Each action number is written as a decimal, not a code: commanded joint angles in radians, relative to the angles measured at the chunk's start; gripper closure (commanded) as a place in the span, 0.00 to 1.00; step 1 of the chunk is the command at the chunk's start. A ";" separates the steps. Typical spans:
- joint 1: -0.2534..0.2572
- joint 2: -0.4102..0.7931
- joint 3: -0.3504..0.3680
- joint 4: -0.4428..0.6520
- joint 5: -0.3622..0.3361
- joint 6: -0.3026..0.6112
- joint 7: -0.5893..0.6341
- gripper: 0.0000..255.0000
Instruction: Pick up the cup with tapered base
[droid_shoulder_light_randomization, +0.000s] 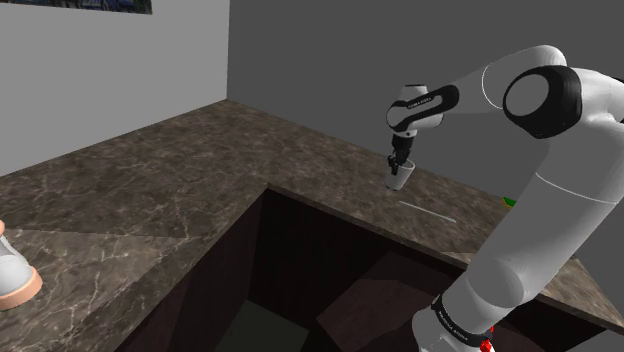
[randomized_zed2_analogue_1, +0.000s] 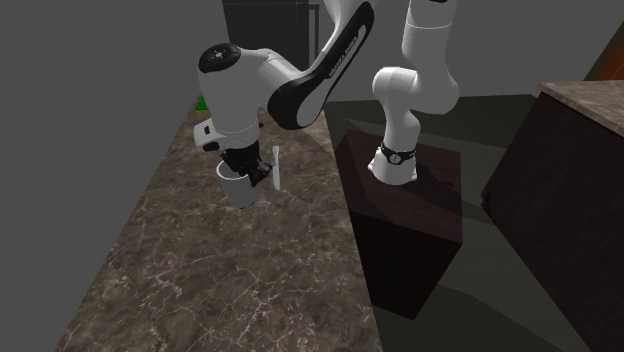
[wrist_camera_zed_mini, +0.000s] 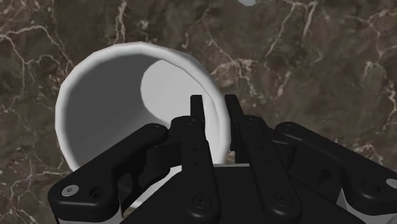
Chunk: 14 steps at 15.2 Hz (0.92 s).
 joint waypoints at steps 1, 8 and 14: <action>0.001 -0.010 -0.001 0.009 -0.002 -0.018 -0.002 1.00; 0.005 -0.054 0.000 0.057 -0.011 -0.107 -0.007 1.00; 0.009 -0.084 0.001 0.105 -0.016 -0.184 -0.014 1.00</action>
